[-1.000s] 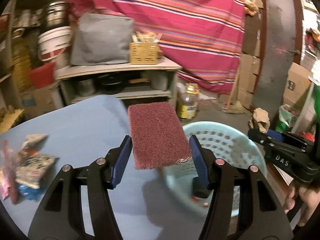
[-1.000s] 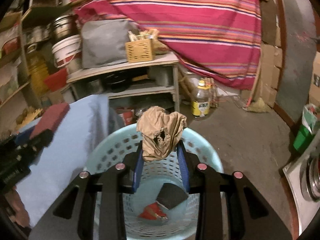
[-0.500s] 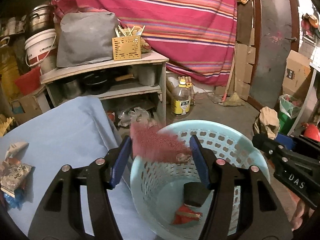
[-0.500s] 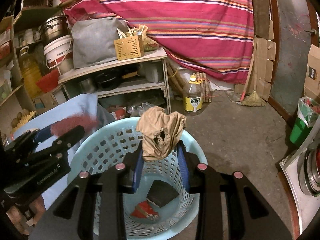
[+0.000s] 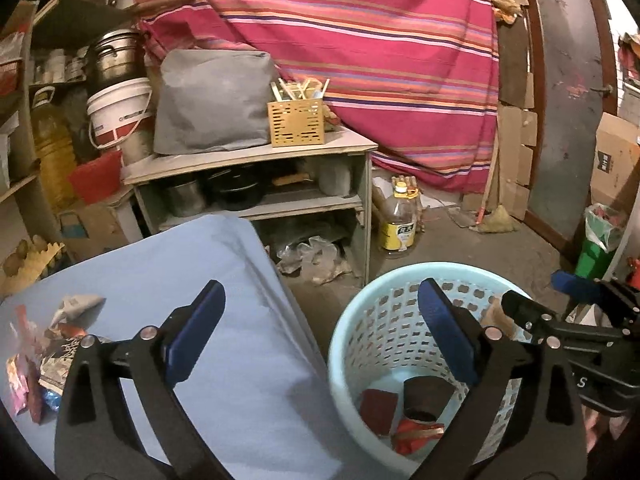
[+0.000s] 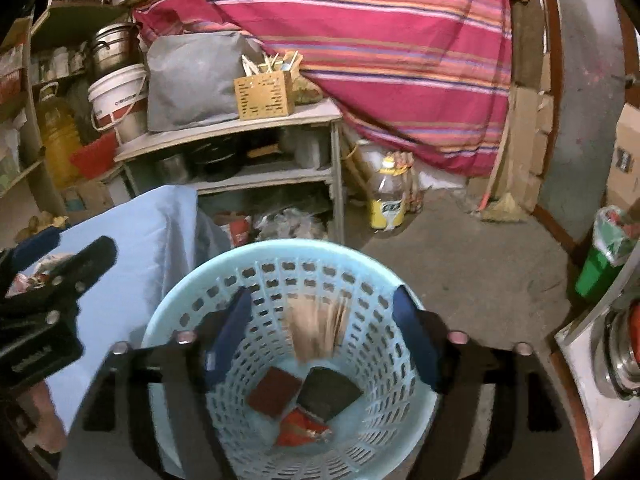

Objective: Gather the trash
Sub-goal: 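Carry both items over the basket and open both tools to drop them, then move both tools back over the table toward the pink packet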

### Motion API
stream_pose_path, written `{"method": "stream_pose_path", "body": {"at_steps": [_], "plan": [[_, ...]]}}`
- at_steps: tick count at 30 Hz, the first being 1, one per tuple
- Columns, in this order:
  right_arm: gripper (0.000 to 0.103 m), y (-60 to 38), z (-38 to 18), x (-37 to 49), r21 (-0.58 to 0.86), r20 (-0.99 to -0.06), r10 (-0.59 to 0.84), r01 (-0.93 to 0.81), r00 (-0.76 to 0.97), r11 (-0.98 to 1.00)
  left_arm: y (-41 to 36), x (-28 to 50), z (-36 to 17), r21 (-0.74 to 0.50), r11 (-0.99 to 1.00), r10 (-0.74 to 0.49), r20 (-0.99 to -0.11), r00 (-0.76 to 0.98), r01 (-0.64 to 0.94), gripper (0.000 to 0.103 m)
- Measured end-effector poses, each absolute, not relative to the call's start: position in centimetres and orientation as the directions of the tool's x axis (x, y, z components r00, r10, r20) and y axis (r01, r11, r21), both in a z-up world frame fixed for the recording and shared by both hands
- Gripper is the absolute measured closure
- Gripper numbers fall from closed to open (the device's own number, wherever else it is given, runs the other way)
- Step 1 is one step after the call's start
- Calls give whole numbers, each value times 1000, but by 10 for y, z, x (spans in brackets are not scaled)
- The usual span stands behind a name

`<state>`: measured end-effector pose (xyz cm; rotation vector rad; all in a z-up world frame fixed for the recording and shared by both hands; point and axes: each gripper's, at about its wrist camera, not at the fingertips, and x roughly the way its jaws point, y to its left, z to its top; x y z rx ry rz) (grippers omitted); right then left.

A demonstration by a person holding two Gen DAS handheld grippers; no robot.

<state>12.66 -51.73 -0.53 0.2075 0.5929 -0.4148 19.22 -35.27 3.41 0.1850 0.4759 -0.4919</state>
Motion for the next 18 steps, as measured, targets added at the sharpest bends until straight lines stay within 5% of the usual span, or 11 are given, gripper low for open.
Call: {"method": "stream_pose_path", "body": {"at_steps": [18], "plan": [[20,-469,10,145,34,-553,-317,400,771,916,-258,203,31,43,926,-310,-480,821,374,6]]}}
